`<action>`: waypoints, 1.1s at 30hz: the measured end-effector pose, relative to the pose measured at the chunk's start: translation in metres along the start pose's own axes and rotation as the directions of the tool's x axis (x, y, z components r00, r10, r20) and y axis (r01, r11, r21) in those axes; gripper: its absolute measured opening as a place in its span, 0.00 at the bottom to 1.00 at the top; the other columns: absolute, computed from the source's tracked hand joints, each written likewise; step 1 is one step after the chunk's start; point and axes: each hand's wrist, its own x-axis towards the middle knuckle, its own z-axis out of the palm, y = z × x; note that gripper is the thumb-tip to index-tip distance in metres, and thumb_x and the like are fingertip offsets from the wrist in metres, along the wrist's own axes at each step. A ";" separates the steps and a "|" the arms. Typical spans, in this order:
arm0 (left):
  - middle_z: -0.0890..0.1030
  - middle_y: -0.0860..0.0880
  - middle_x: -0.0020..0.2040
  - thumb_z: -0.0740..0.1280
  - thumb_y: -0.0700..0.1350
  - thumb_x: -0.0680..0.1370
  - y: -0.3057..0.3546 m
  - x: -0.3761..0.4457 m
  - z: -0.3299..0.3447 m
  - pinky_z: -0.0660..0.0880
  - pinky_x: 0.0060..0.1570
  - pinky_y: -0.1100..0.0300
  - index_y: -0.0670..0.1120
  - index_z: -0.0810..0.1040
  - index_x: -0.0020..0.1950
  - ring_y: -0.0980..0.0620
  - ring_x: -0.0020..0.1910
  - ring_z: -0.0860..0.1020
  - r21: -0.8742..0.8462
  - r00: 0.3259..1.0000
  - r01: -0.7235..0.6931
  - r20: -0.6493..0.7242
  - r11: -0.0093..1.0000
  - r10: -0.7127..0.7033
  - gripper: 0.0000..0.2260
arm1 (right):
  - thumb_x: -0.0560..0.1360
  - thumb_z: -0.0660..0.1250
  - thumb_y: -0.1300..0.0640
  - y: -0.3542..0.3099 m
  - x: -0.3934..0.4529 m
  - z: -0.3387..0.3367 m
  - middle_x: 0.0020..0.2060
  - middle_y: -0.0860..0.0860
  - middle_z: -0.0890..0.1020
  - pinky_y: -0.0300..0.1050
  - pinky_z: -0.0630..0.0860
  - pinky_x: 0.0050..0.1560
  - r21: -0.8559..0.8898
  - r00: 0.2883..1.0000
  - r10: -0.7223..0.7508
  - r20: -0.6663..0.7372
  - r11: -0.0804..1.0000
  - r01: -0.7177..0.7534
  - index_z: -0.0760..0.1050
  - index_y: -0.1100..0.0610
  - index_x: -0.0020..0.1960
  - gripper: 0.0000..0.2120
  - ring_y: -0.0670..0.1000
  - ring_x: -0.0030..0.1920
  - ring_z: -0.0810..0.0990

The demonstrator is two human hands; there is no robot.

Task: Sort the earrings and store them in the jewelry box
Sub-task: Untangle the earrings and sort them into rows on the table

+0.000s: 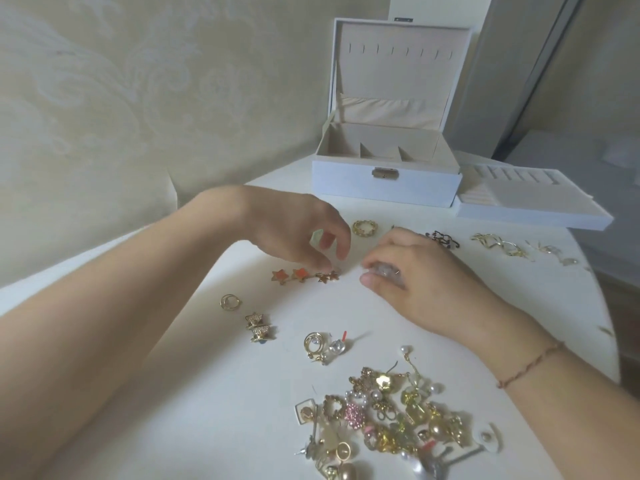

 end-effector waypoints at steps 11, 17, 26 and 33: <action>0.81 0.54 0.47 0.71 0.45 0.74 -0.008 0.004 0.006 0.78 0.45 0.43 0.55 0.81 0.47 0.49 0.43 0.81 -0.070 0.995 -0.072 0.062 0.995 0.076 0.05 | 0.76 0.66 0.50 0.001 -0.001 0.007 0.49 0.43 0.76 0.52 0.75 0.53 0.012 0.996 -0.092 0.017 0.996 0.092 0.78 0.48 0.53 0.07 0.48 0.54 0.74; 0.80 0.59 0.43 0.70 0.44 0.74 -0.017 -0.004 -0.005 0.79 0.39 0.40 0.57 0.80 0.46 0.49 0.42 0.80 -0.072 0.994 -0.053 0.093 0.996 0.059 0.07 | 0.75 0.63 0.46 -0.026 -0.002 -0.009 0.47 0.42 0.80 0.50 0.77 0.45 -0.077 0.956 -0.238 -0.173 0.971 0.227 0.80 0.48 0.49 0.10 0.49 0.51 0.75; 0.77 0.65 0.43 0.68 0.46 0.77 -0.034 -0.017 -0.021 0.79 0.42 0.45 0.63 0.77 0.49 0.51 0.45 0.78 -0.029 0.986 -0.051 -0.163 0.998 0.046 0.10 | 0.78 0.60 0.40 -0.116 0.013 0.005 0.50 0.45 0.79 0.49 0.72 0.52 -0.123 0.892 -0.375 0.253 0.902 0.414 0.75 0.47 0.59 0.15 0.51 0.56 0.74; 0.77 0.63 0.42 0.68 0.46 0.77 -0.029 -0.014 -0.021 0.79 0.43 0.47 0.61 0.78 0.50 0.53 0.43 0.78 -0.012 0.989 -0.024 -0.145 1.000 0.022 0.09 | 0.79 0.64 0.53 -0.124 0.010 0.018 0.42 0.52 0.80 0.47 0.70 0.40 -0.167 0.857 -0.440 0.269 0.855 0.491 0.75 0.53 0.46 0.06 0.57 0.48 0.77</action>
